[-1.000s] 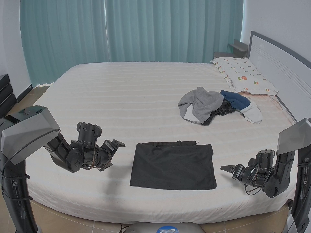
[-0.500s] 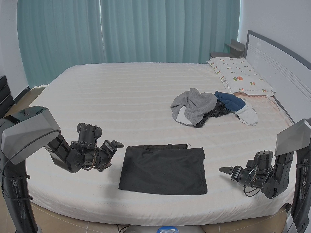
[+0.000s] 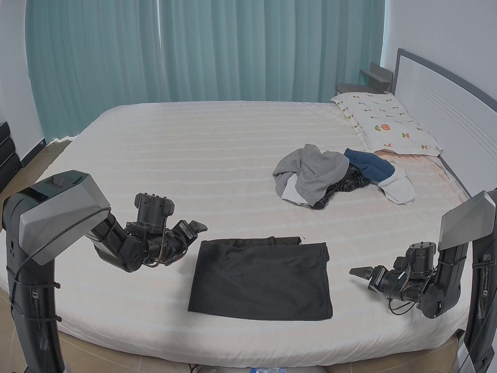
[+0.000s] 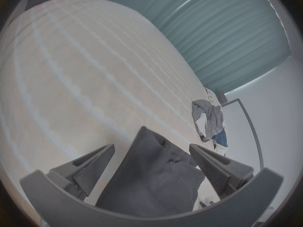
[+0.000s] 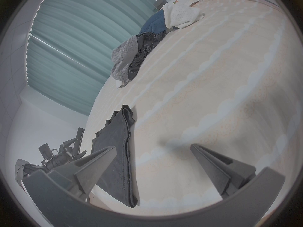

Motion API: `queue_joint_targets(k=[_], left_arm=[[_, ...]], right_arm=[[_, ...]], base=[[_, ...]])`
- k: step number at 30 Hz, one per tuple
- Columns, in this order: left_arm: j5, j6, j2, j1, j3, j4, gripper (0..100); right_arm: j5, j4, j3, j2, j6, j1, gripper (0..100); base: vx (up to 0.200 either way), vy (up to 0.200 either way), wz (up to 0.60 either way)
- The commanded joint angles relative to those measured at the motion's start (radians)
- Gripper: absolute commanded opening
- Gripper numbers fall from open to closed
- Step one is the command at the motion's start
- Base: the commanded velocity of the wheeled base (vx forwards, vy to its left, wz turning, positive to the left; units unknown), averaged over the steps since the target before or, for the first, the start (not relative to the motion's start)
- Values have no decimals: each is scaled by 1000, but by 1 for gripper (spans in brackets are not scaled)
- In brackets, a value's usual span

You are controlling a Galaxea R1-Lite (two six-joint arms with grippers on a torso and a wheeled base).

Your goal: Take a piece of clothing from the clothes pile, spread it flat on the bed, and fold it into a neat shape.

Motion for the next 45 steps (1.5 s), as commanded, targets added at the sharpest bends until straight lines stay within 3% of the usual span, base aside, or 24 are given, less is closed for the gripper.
queue_joint_targets(k=[1,3,5,7,19,20,29,32,38,42,45], left_arm=[[17,68,101,-5,-103,-1,100],[17,68,101,-5,-103,-1,100],[20,141,190,-16,-190,-2,100],[18,155,205,-28,-216,-1,100],[41,168,270,-36,-293,10,100],[47,168,274,-36,-294,10,0],[118,166,293,-36,-310,-1,0],[199,158,305,-36,-319,-21,0],[216,151,300,-34,-304,-35,0],[247,152,303,-37,-302,-38,0],[247,151,303,-37,-302,-36,0]], right_arm=[[0,-9,1,9,5,4,100],[0,-9,1,9,5,4,100],[0,-11,0,13,7,4,100],[0,-11,0,13,8,4,100],[-1,-12,-2,15,10,5,100],[-1,-12,-2,15,10,5,100],[-3,-14,-2,15,10,10,100],[-3,-14,-10,15,10,10,100],[-19,-14,-57,12,10,28,100],[-32,43,-165,15,5,48,100],[-33,178,-275,7,1,74,100]], base=[[0,0,0],[0,0,0],[0,0,0],[0,0,0],[0,0,0],[0,0,0],[0,0,0],[0,0,0],[0,0,0],[0,0,0],[0,0,0]])
